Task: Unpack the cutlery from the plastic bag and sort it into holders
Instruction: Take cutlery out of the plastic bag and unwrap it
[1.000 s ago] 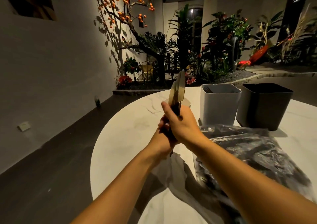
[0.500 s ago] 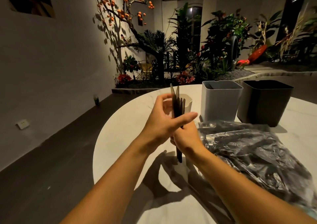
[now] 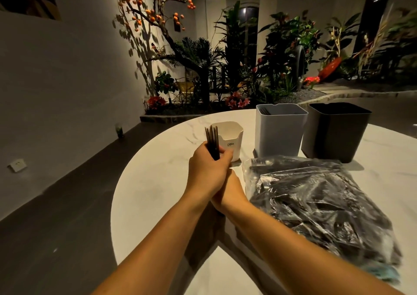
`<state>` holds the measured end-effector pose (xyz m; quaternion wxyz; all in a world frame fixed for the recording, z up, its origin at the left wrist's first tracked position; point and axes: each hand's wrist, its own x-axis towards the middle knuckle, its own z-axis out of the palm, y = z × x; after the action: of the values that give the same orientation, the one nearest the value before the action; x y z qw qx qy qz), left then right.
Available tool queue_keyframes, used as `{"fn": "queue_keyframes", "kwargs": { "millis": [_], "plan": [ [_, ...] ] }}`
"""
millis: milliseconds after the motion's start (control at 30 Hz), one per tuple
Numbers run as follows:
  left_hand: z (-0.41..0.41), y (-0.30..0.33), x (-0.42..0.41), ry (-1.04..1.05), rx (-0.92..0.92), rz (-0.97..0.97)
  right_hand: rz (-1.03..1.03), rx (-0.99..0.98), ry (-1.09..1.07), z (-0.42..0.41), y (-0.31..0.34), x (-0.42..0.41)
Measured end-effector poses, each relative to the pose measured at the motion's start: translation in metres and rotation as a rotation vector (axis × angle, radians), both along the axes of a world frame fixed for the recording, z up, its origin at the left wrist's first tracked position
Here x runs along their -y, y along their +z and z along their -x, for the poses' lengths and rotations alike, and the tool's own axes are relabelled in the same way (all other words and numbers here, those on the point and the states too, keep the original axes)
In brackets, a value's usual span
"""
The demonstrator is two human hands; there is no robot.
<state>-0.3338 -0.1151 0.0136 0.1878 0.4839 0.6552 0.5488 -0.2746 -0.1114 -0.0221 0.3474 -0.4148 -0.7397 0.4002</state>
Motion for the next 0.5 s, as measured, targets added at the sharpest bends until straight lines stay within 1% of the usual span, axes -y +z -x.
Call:
{"fn": "queue_keyframes", "kwargs": {
  "millis": [33, 67, 100, 133, 167, 200, 267, 367, 400, 433, 467, 500],
  "plan": [
    [0.001, -0.002, -0.001, -0.003, -0.031, 0.073, -0.024, -0.004, -0.011, -0.003, 0.002, 0.001],
    [0.001, -0.004, -0.002, -0.010, -0.059, 0.148, -0.002, -0.016, -0.022, -0.005, 0.003, 0.002],
    [0.001, -0.005, -0.002, -0.016, -0.060, 0.200, 0.002, 0.002, -0.031, -0.007, 0.001, -0.002],
    [-0.001, -0.004, -0.001, -0.024, -0.035, 0.218, 0.021, -0.031, -0.034, -0.010, -0.001, -0.005],
    [-0.003, -0.002, 0.000, -0.026, -0.011, 0.209, 0.077, -0.083, -0.027, -0.009, -0.002, -0.007],
    [-0.005, 0.003, 0.001, -0.020, -0.004, 0.189, 0.062, -0.047, -0.024, -0.010, 0.000, -0.007],
    [-0.009, 0.013, 0.003, -0.012, 0.008, 0.147, -0.003, 0.072, 0.044, -0.016, 0.011, -0.009],
    [-0.008, 0.031, 0.008, -0.048, 0.079, 0.063, 0.009, 0.258, 0.296, -0.048, 0.051, -0.009],
    [-0.006, 0.037, 0.009, -0.077, 0.099, 0.028, 0.006, 0.331, 0.338, -0.064, 0.066, -0.011],
    [-0.007, 0.044, 0.009, -0.116, 0.127, -0.004, -0.023, 0.388, 0.311, -0.078, 0.081, -0.015],
    [-0.007, 0.050, 0.009, -0.161, 0.161, -0.021, -0.065, 0.396, 0.245, -0.091, 0.097, -0.017],
    [-0.006, 0.053, 0.010, -0.205, 0.191, -0.021, -0.091, 0.319, 0.154, -0.096, 0.107, -0.021]
  ]
}}
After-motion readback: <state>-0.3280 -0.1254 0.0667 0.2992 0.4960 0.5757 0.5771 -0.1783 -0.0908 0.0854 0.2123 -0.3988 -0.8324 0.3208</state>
